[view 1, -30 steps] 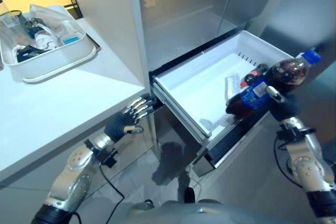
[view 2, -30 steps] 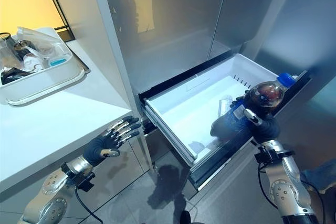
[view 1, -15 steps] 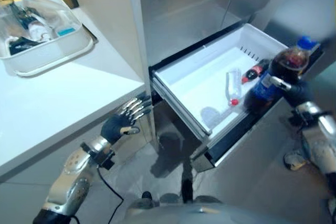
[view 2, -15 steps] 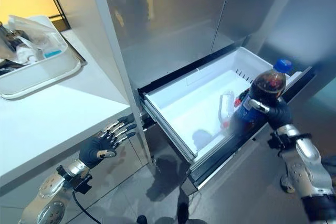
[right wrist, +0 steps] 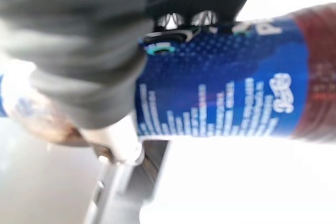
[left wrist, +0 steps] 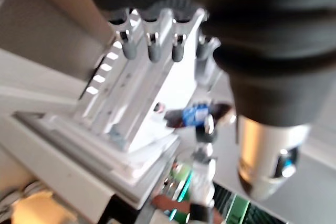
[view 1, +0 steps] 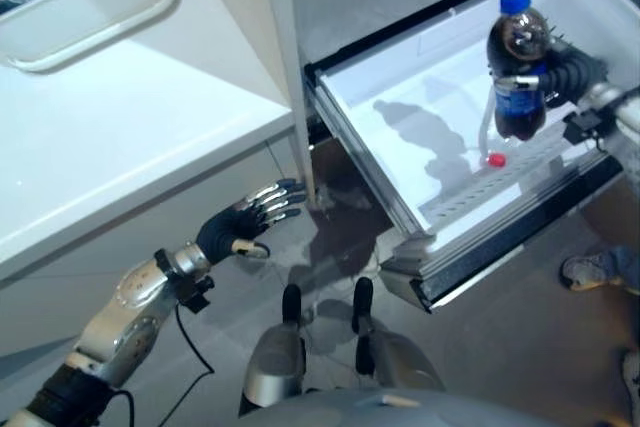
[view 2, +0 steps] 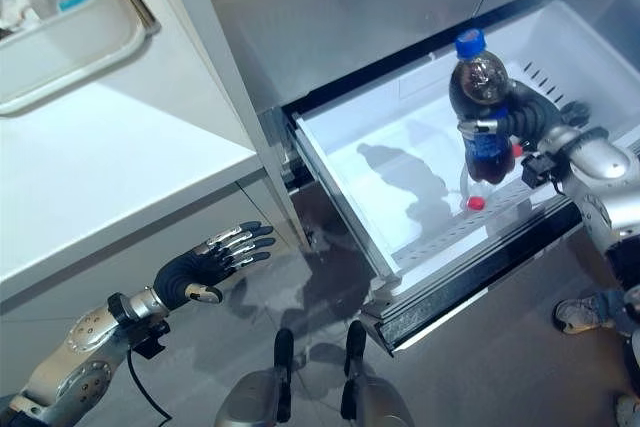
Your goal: Take the drinks into the refrigerator
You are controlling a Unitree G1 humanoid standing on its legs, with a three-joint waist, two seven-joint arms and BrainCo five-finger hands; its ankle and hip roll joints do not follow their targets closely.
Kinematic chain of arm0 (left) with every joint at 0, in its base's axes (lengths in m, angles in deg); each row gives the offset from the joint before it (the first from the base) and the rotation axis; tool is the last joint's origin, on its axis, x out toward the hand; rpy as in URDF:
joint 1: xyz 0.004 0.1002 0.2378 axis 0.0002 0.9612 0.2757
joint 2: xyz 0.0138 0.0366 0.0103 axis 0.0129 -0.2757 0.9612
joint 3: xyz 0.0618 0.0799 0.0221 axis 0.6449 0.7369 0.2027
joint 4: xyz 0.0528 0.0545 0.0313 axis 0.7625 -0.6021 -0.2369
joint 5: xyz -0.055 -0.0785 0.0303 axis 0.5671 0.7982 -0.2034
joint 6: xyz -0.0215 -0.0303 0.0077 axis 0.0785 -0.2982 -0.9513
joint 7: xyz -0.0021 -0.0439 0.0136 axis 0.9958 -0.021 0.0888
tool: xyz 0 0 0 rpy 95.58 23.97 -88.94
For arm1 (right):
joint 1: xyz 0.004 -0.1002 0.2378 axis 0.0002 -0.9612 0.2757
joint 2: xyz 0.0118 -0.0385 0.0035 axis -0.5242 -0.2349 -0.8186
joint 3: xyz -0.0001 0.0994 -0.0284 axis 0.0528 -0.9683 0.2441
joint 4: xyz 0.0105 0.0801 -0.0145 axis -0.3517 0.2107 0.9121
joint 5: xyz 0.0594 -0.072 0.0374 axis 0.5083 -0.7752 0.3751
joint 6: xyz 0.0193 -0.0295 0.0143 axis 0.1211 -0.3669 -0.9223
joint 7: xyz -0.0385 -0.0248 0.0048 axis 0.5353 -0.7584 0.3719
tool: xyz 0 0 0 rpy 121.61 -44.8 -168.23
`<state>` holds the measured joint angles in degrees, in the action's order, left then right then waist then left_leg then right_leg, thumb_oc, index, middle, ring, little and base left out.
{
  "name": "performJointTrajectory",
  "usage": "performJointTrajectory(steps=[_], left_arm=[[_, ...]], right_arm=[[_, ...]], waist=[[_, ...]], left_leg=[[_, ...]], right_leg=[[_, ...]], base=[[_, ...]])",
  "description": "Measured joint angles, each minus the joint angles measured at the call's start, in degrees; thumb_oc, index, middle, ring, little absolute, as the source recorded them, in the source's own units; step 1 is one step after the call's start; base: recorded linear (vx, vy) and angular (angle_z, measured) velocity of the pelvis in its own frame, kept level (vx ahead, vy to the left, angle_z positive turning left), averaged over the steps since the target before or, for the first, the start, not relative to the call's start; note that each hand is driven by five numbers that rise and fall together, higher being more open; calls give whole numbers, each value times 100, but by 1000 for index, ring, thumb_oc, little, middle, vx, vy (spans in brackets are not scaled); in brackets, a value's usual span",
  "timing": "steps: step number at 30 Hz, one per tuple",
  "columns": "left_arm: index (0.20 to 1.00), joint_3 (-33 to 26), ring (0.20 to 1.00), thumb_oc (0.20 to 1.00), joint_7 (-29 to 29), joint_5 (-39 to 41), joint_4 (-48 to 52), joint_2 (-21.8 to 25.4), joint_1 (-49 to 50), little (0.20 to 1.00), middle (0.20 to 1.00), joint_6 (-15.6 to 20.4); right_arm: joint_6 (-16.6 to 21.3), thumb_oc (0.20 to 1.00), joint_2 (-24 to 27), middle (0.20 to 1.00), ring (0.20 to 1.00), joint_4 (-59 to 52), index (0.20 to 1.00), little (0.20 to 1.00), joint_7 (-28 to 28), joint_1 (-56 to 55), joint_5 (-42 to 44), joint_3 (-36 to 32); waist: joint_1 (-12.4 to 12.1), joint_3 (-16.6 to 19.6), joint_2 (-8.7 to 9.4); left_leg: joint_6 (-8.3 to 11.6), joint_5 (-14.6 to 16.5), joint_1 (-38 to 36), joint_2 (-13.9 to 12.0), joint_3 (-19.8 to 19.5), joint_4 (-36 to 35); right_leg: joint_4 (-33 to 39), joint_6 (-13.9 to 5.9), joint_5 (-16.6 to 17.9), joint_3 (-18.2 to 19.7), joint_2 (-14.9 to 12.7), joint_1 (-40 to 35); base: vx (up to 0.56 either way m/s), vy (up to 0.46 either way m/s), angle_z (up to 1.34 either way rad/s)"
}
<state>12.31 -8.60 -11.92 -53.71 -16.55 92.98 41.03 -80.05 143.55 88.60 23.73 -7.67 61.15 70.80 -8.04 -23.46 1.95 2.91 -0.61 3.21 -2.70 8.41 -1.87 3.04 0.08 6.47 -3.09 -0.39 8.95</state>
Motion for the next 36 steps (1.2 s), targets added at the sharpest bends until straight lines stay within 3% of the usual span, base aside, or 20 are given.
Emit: performJointTrajectory(steps=[7, 15, 27, 35, 36], left_arm=[[1000, 228, 1000, 1000, -12, -7, 24, 387, -580, 1000, 1000, 143], [1000, 667, 1000, 1000, -153, -23, 54, 647, -845, 1000, 1000, 334], [1000, 815, 1000, 1000, -466, -245, 228, 875, -889, 1000, 1000, 438], [1000, 812, 1000, 1000, -587, -254, 252, 874, -843, 1000, 1000, 481], [1000, 811, 1000, 1000, -592, -256, 252, 874, -849, 1000, 1000, 482]], right_arm=[[-58, 200, -3, 200, 200, 122, 200, 200, -61, 548, -486, 821], [-169, 200, -404, 200, 200, 937, 200, 200, -90, 501, -1295, 1070], [-208, 200, -891, 200, 200, 1674, 200, 200, 48, 879, -2400, 1054], [-224, 200, -994, 200, 200, 1814, 200, 200, 143, 1085, -2553, 1054], [-225, 448, -1003, 448, 448, 1819, 448, 448, 148, 1108, -2563, 1054]], waist=[[-28, -523, -39], [-62, -623, -43], [-65, -625, -44], [-73, -624, -43], [-73, -624, -43]], left_leg=[[1, -3, 273, -2, -70, 93], [0, -4, 366, 3, -114, 99], [-40, -78, 583, 68, -217, 122], [-53, -113, 709, 92, -223, 130], [-54, -115, 723, 94, -223, 132]], right_leg=[[-162, 1, -2, -86, -5, 296], [-179, 2, -2, -169, -21, 373], [-297, 0, -4, -258, -97, 598], [-325, 0, -3, -262, -126, 721], [-325, 0, -3, -263, -127, 732]], base=[[-69, -27, 3], [-70, -22, 2], [-42, -6, 5], [-4, -3, 0], [0, 0, 0]])
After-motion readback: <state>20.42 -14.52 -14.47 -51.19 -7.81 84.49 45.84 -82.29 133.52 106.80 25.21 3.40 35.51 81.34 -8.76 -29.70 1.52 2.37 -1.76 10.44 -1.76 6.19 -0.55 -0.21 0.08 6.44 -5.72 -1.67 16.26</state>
